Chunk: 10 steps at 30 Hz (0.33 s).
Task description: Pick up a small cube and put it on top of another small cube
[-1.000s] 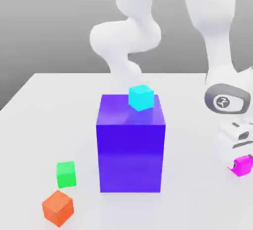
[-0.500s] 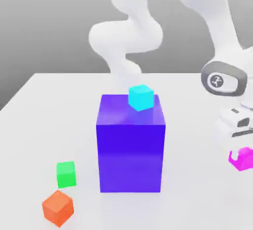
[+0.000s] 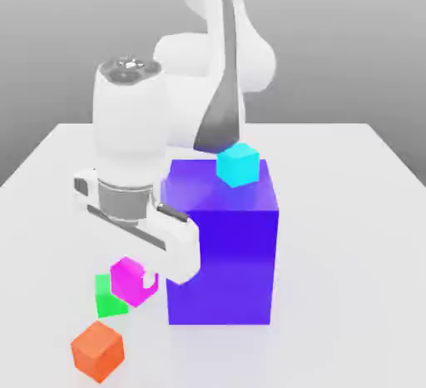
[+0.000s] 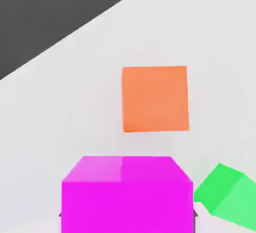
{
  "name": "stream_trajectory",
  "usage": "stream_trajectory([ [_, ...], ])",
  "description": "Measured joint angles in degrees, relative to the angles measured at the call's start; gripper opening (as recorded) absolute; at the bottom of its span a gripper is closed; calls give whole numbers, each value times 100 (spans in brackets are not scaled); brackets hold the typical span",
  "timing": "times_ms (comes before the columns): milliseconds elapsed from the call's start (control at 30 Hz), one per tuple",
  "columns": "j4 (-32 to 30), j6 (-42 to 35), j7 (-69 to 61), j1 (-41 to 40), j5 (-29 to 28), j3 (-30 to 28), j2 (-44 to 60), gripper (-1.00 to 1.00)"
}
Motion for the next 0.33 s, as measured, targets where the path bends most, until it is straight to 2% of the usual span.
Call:
stream_trajectory([
  [67,-256,101,-2,-25,238,-94,-73,-100],
  [233,-295,985,-39,-10,368,-134,800,-100],
  [267,-287,1154,-43,-15,376,-127,977,100],
  [333,-287,1154,-43,-14,376,-127,977,100],
])
